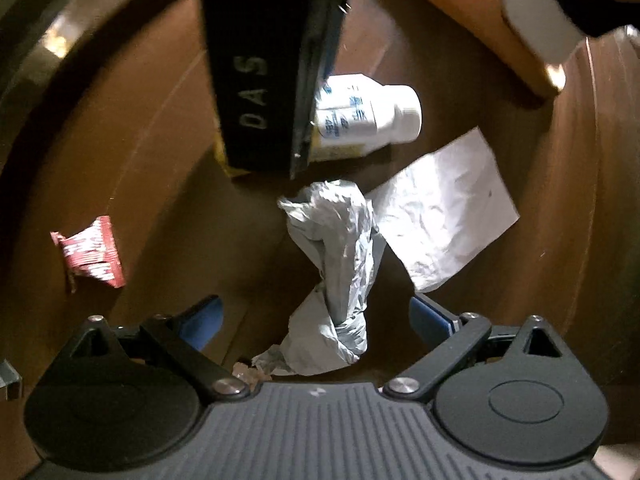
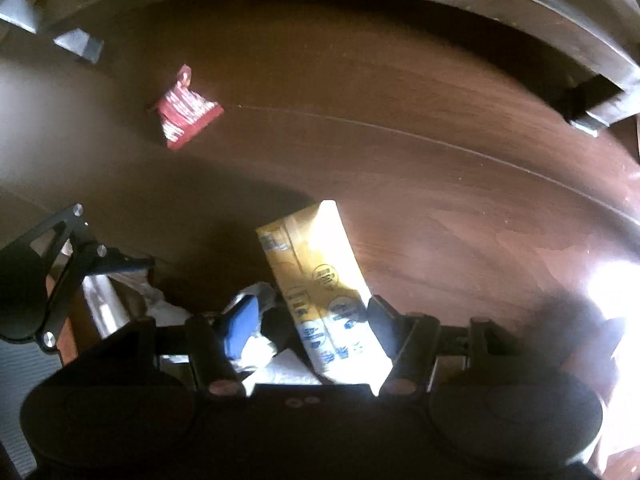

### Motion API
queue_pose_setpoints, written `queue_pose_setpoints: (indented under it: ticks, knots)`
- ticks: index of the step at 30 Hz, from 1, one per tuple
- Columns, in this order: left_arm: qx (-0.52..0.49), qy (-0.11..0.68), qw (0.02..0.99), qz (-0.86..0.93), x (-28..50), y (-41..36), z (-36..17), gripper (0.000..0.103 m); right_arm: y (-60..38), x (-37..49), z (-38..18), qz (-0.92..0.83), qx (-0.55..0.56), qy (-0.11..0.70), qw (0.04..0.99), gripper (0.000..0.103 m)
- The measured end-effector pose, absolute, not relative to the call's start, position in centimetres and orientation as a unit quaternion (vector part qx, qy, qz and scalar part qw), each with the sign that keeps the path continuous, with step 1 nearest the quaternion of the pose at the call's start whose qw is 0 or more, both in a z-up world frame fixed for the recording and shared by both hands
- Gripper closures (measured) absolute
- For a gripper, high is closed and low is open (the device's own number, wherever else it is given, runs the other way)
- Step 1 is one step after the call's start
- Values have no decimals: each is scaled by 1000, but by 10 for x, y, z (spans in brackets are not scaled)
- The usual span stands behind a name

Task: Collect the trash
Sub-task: 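Grasp the crumpled grey plastic bag with the left tool while the right tool grasps the yellow juice carton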

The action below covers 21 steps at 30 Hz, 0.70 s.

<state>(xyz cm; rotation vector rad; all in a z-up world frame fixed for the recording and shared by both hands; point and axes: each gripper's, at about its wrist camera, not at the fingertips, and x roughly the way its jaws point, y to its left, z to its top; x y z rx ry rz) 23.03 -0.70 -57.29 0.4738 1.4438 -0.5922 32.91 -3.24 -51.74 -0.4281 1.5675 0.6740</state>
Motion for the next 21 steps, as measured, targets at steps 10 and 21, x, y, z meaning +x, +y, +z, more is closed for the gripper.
queue_pose_setpoints:
  ticks: [10,21]
  knots:
    - [218,656,675,-257,231,-9,-597,37,-29,328,-543,289,-216,679,640,45]
    - [181,680,670,-234,248,6,-596,63,-20,315,-542,284,-250,663,646,61]
